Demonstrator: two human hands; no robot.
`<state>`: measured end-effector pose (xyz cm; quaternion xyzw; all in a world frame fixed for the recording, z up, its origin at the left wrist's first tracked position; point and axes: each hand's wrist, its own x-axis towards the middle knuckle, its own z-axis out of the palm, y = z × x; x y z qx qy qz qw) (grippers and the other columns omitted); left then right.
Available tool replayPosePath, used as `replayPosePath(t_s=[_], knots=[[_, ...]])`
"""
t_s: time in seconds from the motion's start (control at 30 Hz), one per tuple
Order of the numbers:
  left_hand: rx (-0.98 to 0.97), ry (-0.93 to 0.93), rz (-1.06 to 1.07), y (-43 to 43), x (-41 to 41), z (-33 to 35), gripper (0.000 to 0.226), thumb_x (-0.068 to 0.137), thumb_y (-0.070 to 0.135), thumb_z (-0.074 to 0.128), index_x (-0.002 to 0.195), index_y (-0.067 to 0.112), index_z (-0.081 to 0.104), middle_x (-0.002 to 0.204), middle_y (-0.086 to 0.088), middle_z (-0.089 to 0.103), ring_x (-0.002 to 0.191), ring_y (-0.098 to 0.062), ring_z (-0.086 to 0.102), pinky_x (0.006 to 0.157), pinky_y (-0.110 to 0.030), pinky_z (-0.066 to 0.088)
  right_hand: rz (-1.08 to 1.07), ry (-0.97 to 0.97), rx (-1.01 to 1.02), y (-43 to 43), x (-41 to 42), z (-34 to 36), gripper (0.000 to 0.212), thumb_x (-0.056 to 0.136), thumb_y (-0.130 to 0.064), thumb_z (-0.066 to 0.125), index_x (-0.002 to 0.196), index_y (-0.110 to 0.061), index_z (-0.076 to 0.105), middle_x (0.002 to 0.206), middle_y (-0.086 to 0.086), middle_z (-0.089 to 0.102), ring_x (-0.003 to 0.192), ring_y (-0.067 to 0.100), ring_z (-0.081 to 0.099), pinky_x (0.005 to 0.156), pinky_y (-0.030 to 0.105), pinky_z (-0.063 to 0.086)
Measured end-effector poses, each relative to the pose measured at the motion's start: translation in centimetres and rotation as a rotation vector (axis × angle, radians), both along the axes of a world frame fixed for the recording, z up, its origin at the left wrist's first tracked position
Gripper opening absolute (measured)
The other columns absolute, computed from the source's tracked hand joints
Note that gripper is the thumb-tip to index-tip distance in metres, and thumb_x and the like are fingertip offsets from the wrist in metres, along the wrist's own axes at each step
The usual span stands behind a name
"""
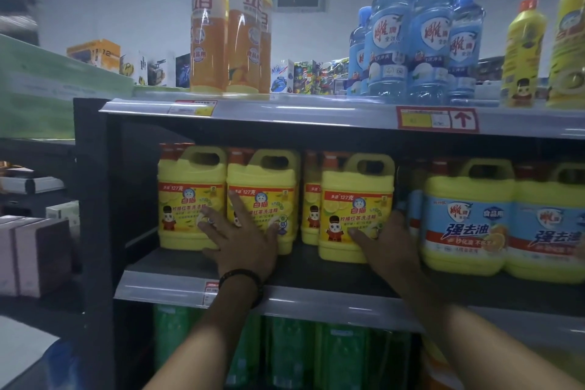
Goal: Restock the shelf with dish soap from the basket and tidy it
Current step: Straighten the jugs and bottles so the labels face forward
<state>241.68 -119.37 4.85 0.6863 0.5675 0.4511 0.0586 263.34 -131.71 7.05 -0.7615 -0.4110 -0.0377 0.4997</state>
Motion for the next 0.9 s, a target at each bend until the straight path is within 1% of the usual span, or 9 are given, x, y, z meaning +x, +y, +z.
replayPosePath(t_s=[0.13, 0.23, 0.33, 0.5, 0.63, 0.7, 0.77, 0.83, 0.9], knots=[[0.01, -0.001, -0.002, 0.0, 0.2, -0.2, 0.106, 0.097, 0.072, 0.042, 0.159, 0.027, -0.032, 0.166, -0.033, -0.026, 0.155, -0.058, -0.013, 0.116, -0.078, 0.024, -0.012, -0.087, -0.034, 0.4, -1.1, 0.1, 0.08, 0.083, -0.057, 0.084, 0.134, -0.014, 0.04, 0.133, 0.013, 0.062, 0.118, 0.035, 0.064, 0.081, 0.039, 0.052], [0.012, 0.008, -0.009, 0.1, 0.2, -0.2, 0.106, 0.097, 0.072, 0.042, 0.158, 0.027, -0.032, 0.165, -0.034, -0.026, 0.155, -0.058, -0.014, 0.116, -0.078, 0.024, 0.023, -0.098, -0.044, 1.2, -2.2, 0.5, 0.082, 0.081, -0.062, 0.085, 0.134, -0.019, 0.038, 0.133, 0.013, 0.063, 0.118, 0.035, 0.065, 0.086, 0.043, 0.056], [0.001, -0.001, -0.033, 0.4, 0.0, -0.2, 0.106, 0.097, 0.071, 0.044, 0.158, 0.029, -0.032, 0.165, -0.031, -0.029, 0.155, -0.057, -0.016, 0.116, -0.079, 0.022, 0.027, -0.098, -0.05, 1.7, -3.1, 0.7, 0.083, 0.081, -0.061, 0.085, 0.135, -0.02, 0.038, 0.133, 0.012, 0.065, 0.118, 0.035, 0.067, 0.084, 0.039, 0.053], [-0.005, -0.019, -0.04, 0.3, -0.3, -0.1, 0.105, 0.096, 0.072, 0.047, 0.16, 0.033, -0.027, 0.167, -0.028, -0.027, 0.156, -0.054, -0.017, 0.116, -0.08, 0.021, 0.036, -0.09, -0.081, 1.6, -3.0, 0.7, 0.086, 0.081, -0.061, 0.085, 0.138, -0.019, 0.036, 0.136, 0.013, 0.064, 0.121, 0.037, 0.065, 0.086, 0.04, 0.053], [0.005, -0.022, -0.013, -0.1, -0.4, 0.0, 0.106, 0.093, 0.073, 0.05, 0.162, 0.034, -0.02, 0.17, -0.028, -0.018, 0.157, -0.053, -0.008, 0.116, -0.077, 0.024, 0.075, -0.111, -0.162, 0.3, -2.7, 1.1, 0.073, 0.088, -0.057, 0.08, 0.134, -0.017, 0.039, 0.135, 0.014, 0.064, 0.119, 0.036, 0.066, 0.094, 0.046, 0.058], [0.018, -0.031, 0.0, -0.8, -0.5, 0.1, 0.105, 0.092, 0.069, 0.057, 0.165, 0.03, -0.007, 0.171, -0.028, -0.005, 0.157, -0.052, 0.004, 0.114, -0.074, 0.03, 0.088, -0.16, -0.168, -1.3, -2.6, 0.7, 0.066, 0.092, -0.054, 0.074, 0.137, -0.019, 0.041, 0.134, 0.013, 0.064, 0.118, 0.035, 0.066, 0.094, 0.046, 0.058], [0.081, -0.08, -0.014, -1.5, -0.9, 0.4, 0.092, 0.088, 0.052, 0.069, 0.161, 0.025, 0.02, 0.165, -0.025, 0.021, 0.149, -0.048, 0.025, 0.109, -0.068, 0.04, 0.075, -0.241, -0.165, -3.4, -2.3, 0.2, 0.059, 0.096, -0.05, 0.069, 0.139, -0.02, 0.043, 0.132, 0.012, 0.064, 0.117, 0.034, 0.065, 0.091, 0.043, 0.057], [0.211, -0.115, -0.061, -2.1, -1.5, 0.5, 0.065, 0.084, 0.034, 0.07, 0.144, 0.02, 0.047, 0.149, -0.02, 0.043, 0.135, -0.045, 0.041, 0.104, -0.059, 0.044, 0.077, -0.307, -0.143, -5.7, -2.0, -0.6, 0.053, 0.098, -0.044, 0.068, 0.141, -0.019, 0.047, 0.131, 0.01, 0.063, 0.119, 0.032, 0.063, 0.089, 0.039, 0.054], [0.394, -0.105, -0.154, -3.4, -1.9, 0.3, 0.043, 0.083, 0.026, 0.063, 0.125, 0.016, 0.058, 0.13, -0.016, 0.056, 0.121, -0.04, 0.051, 0.1, -0.052, 0.044, 0.103, -0.342, -0.107, -8.3, -1.9, -1.4, 0.048, 0.1, -0.042, 0.067, 0.14, -0.02, 0.052, 0.132, 0.007, 0.063, 0.12, 0.029, 0.062, 0.092, 0.041, 0.054]])
